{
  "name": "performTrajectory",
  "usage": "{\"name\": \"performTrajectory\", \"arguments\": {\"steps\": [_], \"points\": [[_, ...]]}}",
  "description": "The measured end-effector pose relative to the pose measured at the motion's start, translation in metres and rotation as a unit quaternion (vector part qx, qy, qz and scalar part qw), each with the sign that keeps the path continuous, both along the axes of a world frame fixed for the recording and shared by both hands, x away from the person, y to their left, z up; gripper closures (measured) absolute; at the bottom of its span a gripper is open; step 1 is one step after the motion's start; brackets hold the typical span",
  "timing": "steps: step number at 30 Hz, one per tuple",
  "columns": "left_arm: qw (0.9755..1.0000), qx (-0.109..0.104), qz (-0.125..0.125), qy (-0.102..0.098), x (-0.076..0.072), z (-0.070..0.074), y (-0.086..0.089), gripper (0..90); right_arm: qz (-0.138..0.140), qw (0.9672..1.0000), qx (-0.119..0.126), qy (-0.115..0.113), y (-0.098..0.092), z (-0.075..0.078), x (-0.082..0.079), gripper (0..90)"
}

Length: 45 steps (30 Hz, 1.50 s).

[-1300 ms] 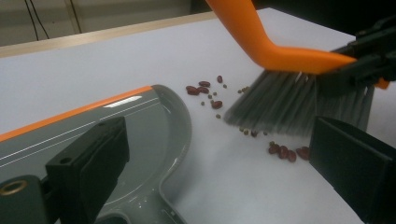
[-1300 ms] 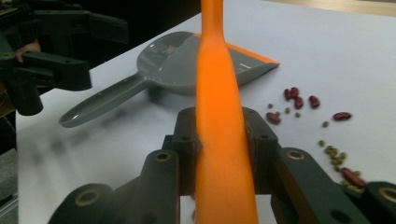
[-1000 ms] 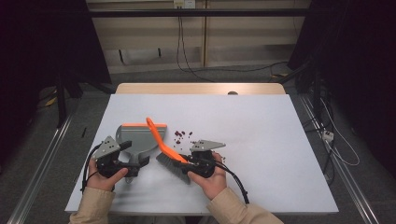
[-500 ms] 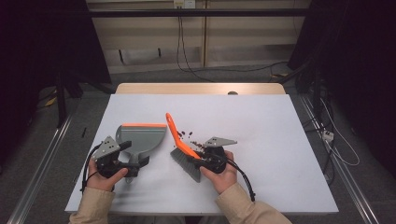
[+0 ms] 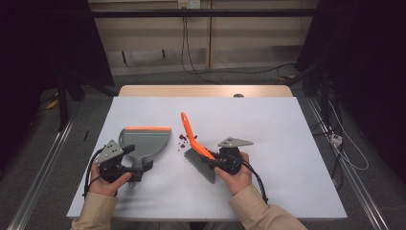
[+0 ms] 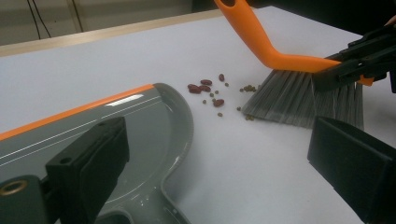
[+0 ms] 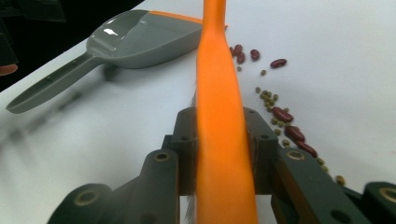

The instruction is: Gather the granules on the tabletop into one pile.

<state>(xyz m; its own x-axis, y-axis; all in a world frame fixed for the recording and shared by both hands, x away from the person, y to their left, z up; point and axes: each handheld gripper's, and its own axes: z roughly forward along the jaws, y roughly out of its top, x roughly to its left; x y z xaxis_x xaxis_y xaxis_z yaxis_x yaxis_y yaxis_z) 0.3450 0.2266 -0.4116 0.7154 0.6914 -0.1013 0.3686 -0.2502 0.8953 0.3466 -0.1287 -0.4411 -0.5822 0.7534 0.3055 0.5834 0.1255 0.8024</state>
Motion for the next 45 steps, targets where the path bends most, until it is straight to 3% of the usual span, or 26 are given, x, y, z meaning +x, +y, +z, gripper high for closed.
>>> {"name": "performTrajectory", "arguments": {"steps": [8,15,20,25,29,31,34,38,45], "points": [[1.0000,0.002,-0.002,0.002,0.001,-0.001,-0.001,5.5,-0.011,0.9999,0.003,0.000,-0.009,0.001,0.003,70.8],[1.0000,0.001,-0.001,0.003,0.001,-0.001,0.000,5.5,-0.008,0.9994,0.033,-0.003,-0.006,0.009,0.005,71.0],[1.0000,0.001,-0.001,0.005,0.002,-0.002,-0.001,5.5,0.007,0.9993,0.036,-0.009,0.015,0.016,0.012,71.0],[1.0000,-0.002,0.002,0.006,0.003,-0.002,0.001,5.5,0.022,0.9989,0.042,0.005,0.041,0.010,0.024,71.0],[1.0000,-0.001,0.004,0.008,0.003,-0.003,0.002,5.5,0.026,0.9992,0.029,0.012,0.056,0.007,0.032,70.9],[1.0000,-0.001,0.002,0.007,0.003,-0.003,0.002,5.5,0.020,0.9997,0.009,0.014,0.059,0.004,0.036,71.0],[1.0000,-0.001,0.004,0.007,0.003,-0.003,0.002,5.4,0.003,0.9994,0.011,0.033,0.053,0.002,0.040,70.9],[1.0000,0.000,0.004,0.007,0.003,-0.004,0.002,5.5,-0.009,0.9994,0.001,0.033,0.044,0.003,0.037,70.8],[1.0000,0.002,0.002,0.004,0.003,-0.002,0.001,5.5,-0.034,0.9984,0.009,0.044,0.024,0.002,0.034,70.8]]}}
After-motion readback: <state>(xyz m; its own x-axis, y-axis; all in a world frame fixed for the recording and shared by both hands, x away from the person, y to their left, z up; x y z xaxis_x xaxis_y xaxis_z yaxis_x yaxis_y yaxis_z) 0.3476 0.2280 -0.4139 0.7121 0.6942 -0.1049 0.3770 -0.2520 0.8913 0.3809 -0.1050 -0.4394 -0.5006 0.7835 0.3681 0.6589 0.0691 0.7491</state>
